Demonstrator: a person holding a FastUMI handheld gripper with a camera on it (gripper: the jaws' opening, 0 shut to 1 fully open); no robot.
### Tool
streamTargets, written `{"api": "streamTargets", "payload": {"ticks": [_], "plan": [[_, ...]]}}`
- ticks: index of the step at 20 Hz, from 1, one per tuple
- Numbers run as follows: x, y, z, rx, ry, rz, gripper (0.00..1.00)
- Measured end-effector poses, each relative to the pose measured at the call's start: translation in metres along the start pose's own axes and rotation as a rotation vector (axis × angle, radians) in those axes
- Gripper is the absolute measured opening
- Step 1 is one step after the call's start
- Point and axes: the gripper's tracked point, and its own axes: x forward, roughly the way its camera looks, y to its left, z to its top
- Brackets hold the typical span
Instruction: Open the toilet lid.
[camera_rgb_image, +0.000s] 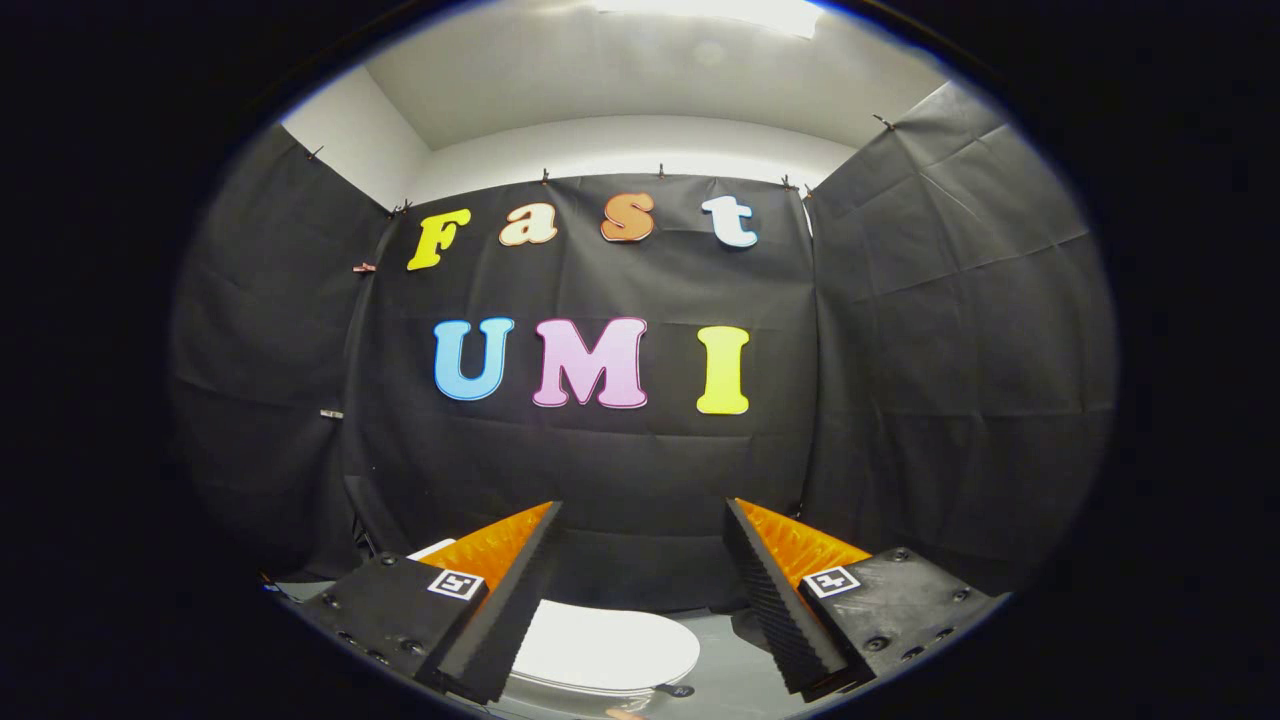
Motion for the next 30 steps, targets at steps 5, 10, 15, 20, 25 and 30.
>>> {"api": "streamTargets", "payload": {"ticks": [5, 10, 15, 20, 25, 30], "plan": [[-0.002, 0.000, 0.001, 0.007, -0.011, 0.004, 1.00], [0.002, -0.003, -0.002, 0.003, -0.001, -0.012, 1.00], [0.006, -0.005, -0.003, 0.026, -0.003, -0.034, 1.00], [0.022, -0.016, -0.013, 0.087, 0.021, -0.078, 0.99], [0.043, -0.033, -0.041, 0.172, 0.079, -0.124, 0.99], [0.064, -0.052, -0.096, 0.277, 0.191, -0.182, 0.99]]}}
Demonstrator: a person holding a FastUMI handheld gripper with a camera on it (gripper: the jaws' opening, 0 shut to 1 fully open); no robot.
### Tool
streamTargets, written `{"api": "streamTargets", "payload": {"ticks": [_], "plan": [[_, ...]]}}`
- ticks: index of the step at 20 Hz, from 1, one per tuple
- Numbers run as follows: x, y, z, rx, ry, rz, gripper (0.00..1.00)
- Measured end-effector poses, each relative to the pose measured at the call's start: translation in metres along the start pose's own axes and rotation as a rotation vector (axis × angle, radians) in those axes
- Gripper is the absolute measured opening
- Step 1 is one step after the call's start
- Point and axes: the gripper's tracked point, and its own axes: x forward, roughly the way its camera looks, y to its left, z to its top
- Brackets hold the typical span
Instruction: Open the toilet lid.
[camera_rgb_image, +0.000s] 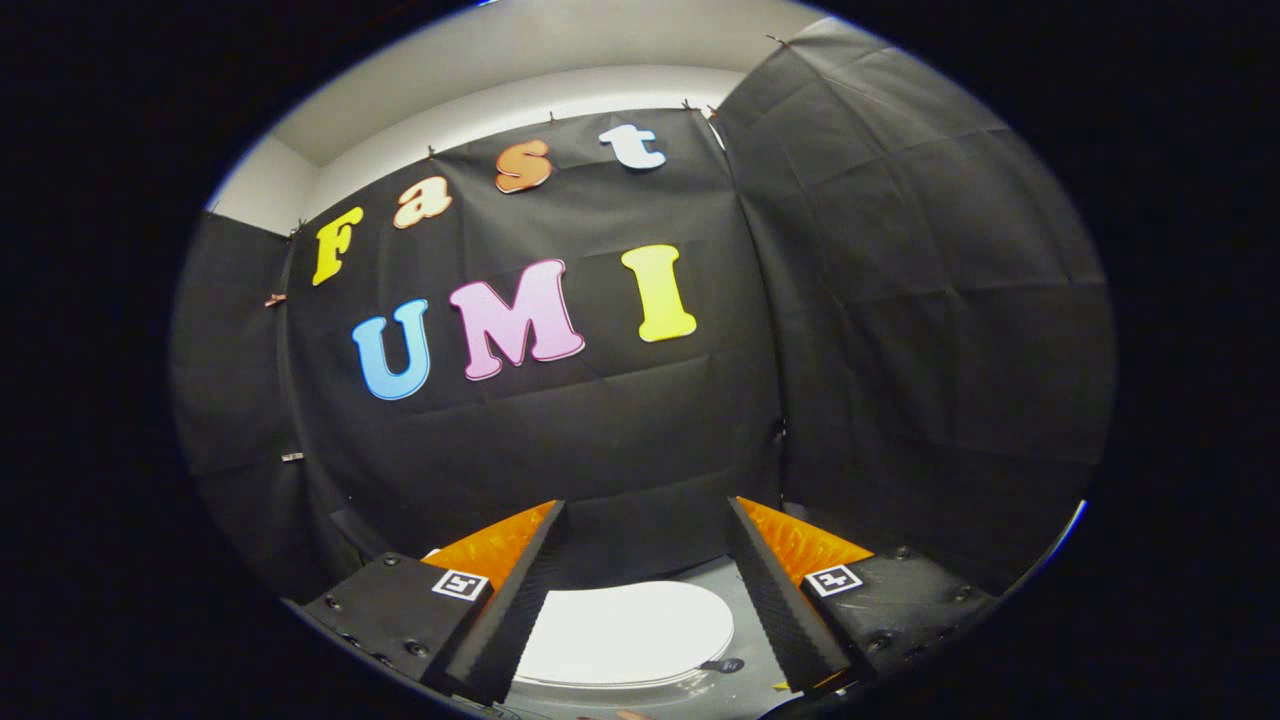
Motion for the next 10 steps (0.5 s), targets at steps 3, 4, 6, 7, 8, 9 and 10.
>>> {"api": "streamTargets", "payload": {"ticks": [3, 4, 6, 7, 8, 9, 10], "plan": [[0.023, -0.023, -0.032, 0.065, 0.067, -0.052, 0.99], [0.030, -0.031, -0.044, 0.091, 0.091, -0.069, 0.99], [0.044, -0.052, -0.073, 0.149, 0.148, -0.102, 0.99], [0.050, -0.063, -0.088, 0.179, 0.175, -0.114, 0.99], [0.057, -0.072, -0.103, 0.203, 0.202, -0.128, 0.99], [0.062, -0.082, -0.119, 0.224, 0.226, -0.139, 0.99], [0.068, -0.090, -0.135, 0.248, 0.250, -0.146, 0.99]]}}
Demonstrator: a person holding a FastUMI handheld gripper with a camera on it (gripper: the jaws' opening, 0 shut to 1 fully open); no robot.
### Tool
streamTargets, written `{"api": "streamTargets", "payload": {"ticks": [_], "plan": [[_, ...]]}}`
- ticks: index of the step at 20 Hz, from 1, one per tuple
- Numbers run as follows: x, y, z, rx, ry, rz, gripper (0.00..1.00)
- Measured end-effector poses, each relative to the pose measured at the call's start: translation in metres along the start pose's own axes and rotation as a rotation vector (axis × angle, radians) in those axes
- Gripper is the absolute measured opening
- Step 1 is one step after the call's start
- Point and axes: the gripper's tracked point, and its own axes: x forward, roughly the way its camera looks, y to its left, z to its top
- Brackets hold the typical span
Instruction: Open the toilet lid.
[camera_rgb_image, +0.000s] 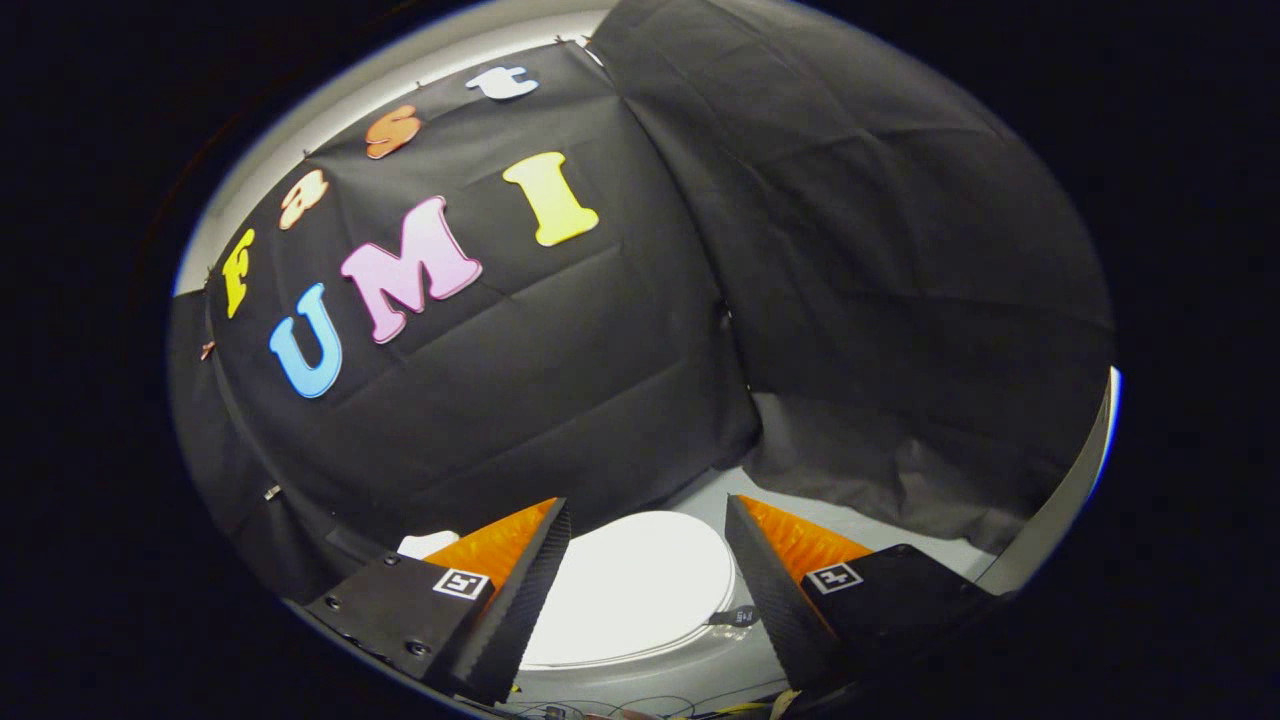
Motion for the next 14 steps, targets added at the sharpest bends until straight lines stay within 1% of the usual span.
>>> {"api": "streamTargets", "payload": {"ticks": [5, 8, 14], "plan": [[0.049, -0.055, -0.052, 0.134, 0.127, -0.055, 0.99], [0.072, -0.079, -0.082, 0.186, 0.182, -0.083, 0.99], [0.118, -0.122, -0.154, 0.285, 0.349, -0.139, 0.98]]}}
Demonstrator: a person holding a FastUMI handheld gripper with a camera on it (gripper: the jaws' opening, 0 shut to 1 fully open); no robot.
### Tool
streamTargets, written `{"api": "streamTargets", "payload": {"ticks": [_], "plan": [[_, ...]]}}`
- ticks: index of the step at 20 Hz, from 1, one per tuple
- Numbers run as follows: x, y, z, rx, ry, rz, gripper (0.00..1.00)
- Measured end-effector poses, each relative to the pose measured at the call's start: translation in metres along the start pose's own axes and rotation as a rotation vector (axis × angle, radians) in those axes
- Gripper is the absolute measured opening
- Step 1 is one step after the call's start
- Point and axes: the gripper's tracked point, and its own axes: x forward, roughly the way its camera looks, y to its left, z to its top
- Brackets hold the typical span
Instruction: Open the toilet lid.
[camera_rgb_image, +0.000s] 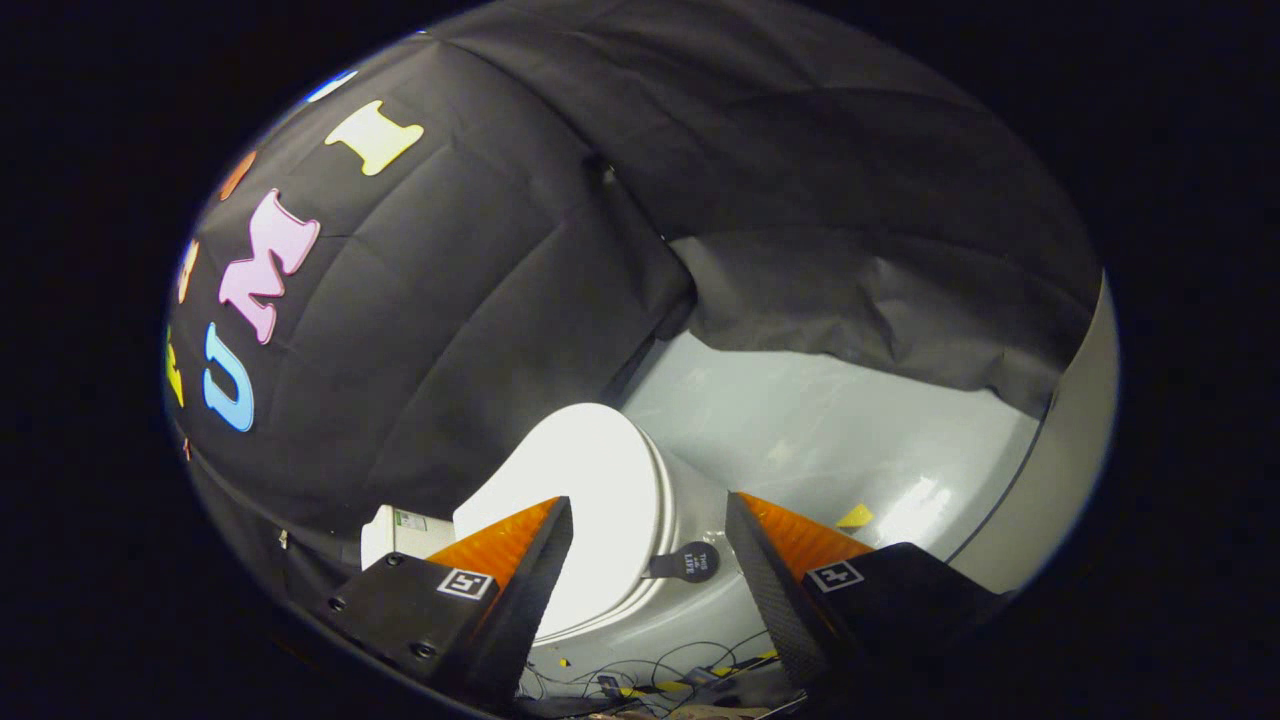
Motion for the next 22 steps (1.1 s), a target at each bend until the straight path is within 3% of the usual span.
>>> {"api": "streamTargets", "payload": {"ticks": [7, 17, 19, 22], "plan": [[0.058, -0.044, -0.050, 0.088, 0.182, -0.051, 0.98], [0.089, -0.041, -0.084, 0.207, 0.294, 0.050, 0.95], [0.093, -0.040, -0.087, 0.227, 0.309, 0.065, 0.86], [0.099, -0.041, -0.092, 0.270, 0.336, 0.085, 0.54]]}}
